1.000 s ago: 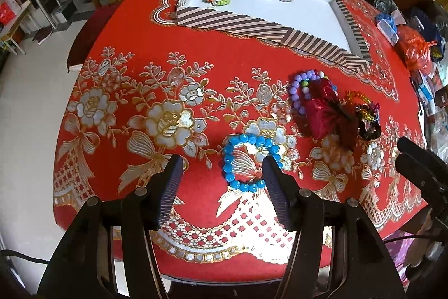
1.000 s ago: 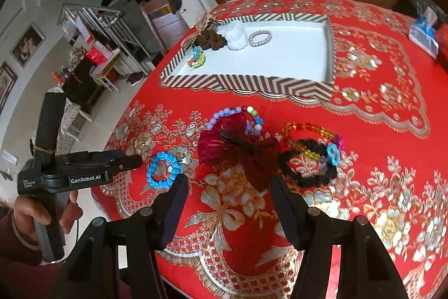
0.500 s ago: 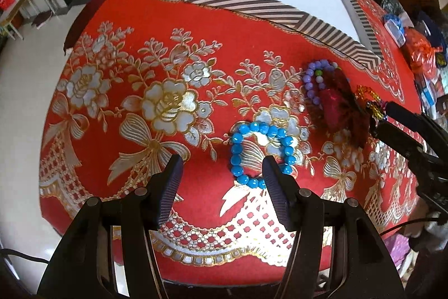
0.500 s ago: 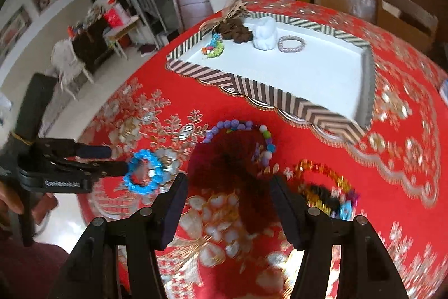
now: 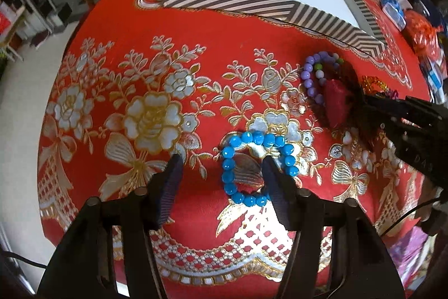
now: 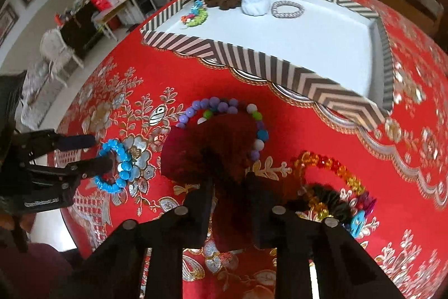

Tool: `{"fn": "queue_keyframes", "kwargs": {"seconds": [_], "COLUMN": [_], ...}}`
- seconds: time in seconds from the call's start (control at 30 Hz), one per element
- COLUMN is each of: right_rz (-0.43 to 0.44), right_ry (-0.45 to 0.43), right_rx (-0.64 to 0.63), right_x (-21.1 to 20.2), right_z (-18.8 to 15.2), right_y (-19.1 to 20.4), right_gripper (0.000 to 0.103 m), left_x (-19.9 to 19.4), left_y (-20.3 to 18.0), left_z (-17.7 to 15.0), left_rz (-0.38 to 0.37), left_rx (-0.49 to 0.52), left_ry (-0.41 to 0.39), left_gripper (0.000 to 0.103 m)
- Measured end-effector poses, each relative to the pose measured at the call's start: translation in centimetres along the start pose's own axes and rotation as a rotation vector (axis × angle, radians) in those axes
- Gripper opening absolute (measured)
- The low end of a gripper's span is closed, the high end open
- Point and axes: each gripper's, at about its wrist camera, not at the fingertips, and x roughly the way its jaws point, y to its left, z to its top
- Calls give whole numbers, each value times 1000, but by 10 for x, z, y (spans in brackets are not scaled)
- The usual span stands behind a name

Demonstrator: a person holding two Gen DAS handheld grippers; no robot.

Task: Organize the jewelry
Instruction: 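Close the right tool on the red bow while the left tool grasps the blue bead bracelet, then carry the red bow and blue bracelet to the tray and lower them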

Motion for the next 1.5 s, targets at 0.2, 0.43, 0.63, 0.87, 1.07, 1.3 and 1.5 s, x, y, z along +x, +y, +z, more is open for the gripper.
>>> {"fn": "queue_keyframes", "kwargs": {"seconds": [0.2, 0.43, 0.63, 0.87, 1.07, 1.3, 1.5], "right_rz": [25, 123, 164, 137, 115, 94, 88], "right_ry": [-92, -187, -260, -304, -328, -348, -364], "right_rx": [44, 153, 230, 256, 262, 280, 308], "right_x": [-32, -67, -88, -104, -114, -120, -120], "right_z": [-7, -10, -8, 2, 12, 25, 38], "right_y": [3, 0, -8, -14, -20, -29, -38], "right_gripper": [17, 17, 17, 17, 17, 17, 17], "left_x": [3, -32, -67, -90, -103, -106, -108], "left_y": [3, 7, -5, -11, -20, -27, -34], "left_z": [6, 24, 45, 67, 83, 99, 117], "left_rz": [-24, -100, -101, -83, -86, -85, -87], "left_rx": [-13, -30, 9, 57, 89, 116, 131], "left_ry": [-14, -74, -152, -219, -258, -280, -299], "left_gripper": [7, 7, 7, 7, 7, 7, 7]}}
